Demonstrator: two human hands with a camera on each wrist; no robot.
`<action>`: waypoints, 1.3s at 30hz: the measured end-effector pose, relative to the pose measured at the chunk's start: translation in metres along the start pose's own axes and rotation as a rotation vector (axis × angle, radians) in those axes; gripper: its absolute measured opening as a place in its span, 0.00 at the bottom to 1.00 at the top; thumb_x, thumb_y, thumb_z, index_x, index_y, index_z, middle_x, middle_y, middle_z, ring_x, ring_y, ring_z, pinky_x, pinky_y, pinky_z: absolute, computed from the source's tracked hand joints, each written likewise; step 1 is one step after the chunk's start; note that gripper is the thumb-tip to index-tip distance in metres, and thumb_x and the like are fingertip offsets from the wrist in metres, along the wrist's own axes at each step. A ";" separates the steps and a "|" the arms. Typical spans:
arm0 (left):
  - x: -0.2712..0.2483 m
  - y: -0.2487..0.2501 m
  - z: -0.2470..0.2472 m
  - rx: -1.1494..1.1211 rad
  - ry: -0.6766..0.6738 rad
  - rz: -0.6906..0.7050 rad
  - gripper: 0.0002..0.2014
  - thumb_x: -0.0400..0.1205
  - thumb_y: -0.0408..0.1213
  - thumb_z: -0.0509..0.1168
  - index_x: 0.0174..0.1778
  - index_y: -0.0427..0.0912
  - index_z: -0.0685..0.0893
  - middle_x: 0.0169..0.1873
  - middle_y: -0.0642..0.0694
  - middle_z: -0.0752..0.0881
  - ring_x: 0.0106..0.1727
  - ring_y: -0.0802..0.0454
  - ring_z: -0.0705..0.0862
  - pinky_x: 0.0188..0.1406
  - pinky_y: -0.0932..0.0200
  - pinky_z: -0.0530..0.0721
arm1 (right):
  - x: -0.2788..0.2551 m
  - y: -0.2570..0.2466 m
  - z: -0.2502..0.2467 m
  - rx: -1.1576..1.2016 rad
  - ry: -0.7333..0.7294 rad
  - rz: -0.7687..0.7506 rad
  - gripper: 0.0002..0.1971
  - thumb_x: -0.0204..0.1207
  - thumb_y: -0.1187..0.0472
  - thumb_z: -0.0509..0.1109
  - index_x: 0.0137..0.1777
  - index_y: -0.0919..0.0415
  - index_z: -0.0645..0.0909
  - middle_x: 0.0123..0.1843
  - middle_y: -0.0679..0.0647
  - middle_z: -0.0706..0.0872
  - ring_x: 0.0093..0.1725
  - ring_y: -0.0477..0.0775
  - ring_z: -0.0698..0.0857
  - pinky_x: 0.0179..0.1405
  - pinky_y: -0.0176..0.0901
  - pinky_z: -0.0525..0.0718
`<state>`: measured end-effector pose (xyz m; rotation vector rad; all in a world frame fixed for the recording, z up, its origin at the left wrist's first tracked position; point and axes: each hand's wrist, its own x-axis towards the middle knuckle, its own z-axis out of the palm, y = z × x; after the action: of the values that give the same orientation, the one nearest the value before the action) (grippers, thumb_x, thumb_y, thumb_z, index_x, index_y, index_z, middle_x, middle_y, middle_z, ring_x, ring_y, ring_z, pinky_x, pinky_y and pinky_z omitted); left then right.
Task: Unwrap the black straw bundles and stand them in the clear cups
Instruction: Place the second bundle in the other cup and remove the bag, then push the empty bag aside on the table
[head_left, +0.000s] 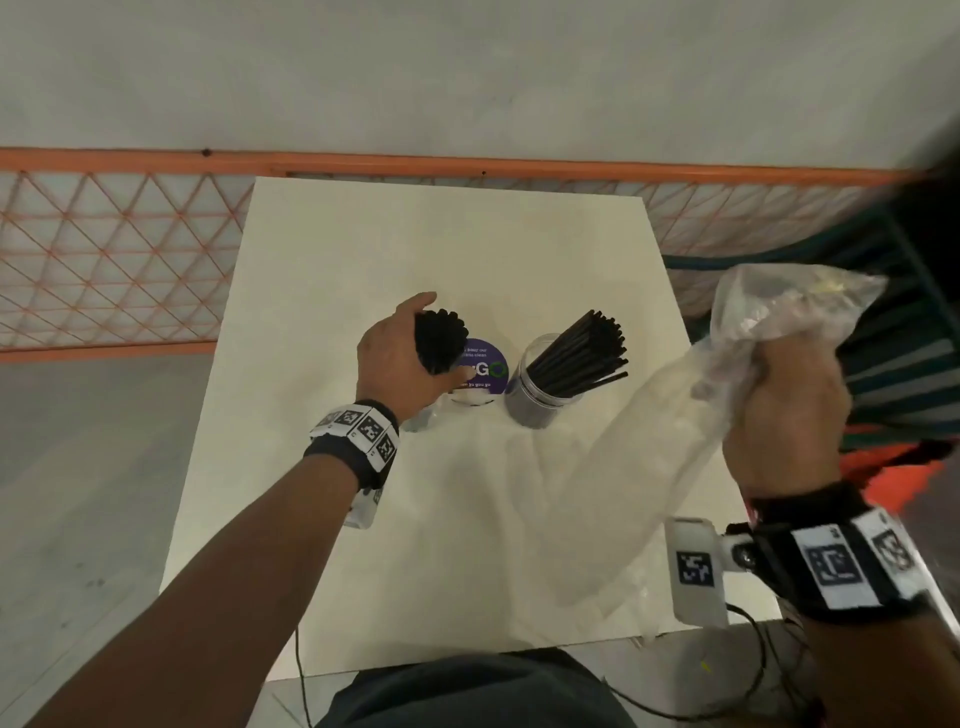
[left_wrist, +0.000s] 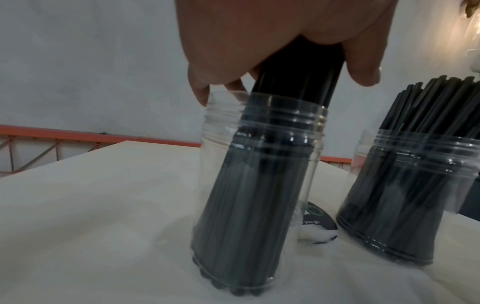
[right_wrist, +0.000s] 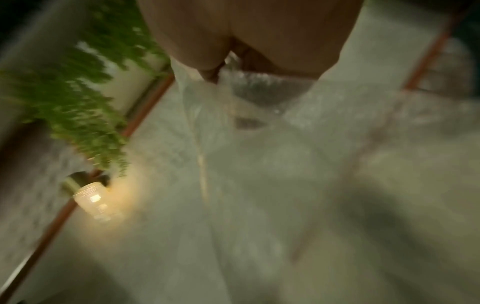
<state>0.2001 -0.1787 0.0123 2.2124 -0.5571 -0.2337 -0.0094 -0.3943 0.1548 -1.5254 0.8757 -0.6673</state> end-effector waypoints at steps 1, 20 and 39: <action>0.001 0.000 0.001 0.014 0.015 0.004 0.46 0.60 0.56 0.83 0.74 0.55 0.72 0.60 0.47 0.88 0.61 0.42 0.87 0.67 0.40 0.82 | -0.002 0.011 -0.008 0.119 -0.014 0.083 0.15 0.69 0.69 0.61 0.38 0.43 0.72 0.46 0.53 0.72 0.45 0.11 0.69 0.47 0.08 0.66; -0.006 0.002 0.004 -0.117 0.057 -0.031 0.58 0.53 0.66 0.82 0.77 0.66 0.58 0.64 0.44 0.86 0.65 0.40 0.84 0.71 0.33 0.78 | -0.021 0.172 -0.002 -1.266 -0.480 0.405 0.61 0.53 0.21 0.70 0.81 0.53 0.56 0.79 0.56 0.67 0.76 0.63 0.69 0.69 0.65 0.76; -0.033 0.015 -0.021 -0.242 0.346 0.161 0.54 0.69 0.72 0.70 0.80 0.35 0.63 0.75 0.36 0.75 0.75 0.40 0.76 0.74 0.34 0.75 | -0.034 0.181 0.005 -1.079 -0.458 0.315 0.23 0.70 0.52 0.63 0.66 0.47 0.67 0.55 0.48 0.83 0.53 0.62 0.84 0.54 0.55 0.82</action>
<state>0.1739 -0.1575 0.0373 1.9058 -0.4828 0.1573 -0.0520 -0.3678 -0.0226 -2.2655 1.1401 0.4933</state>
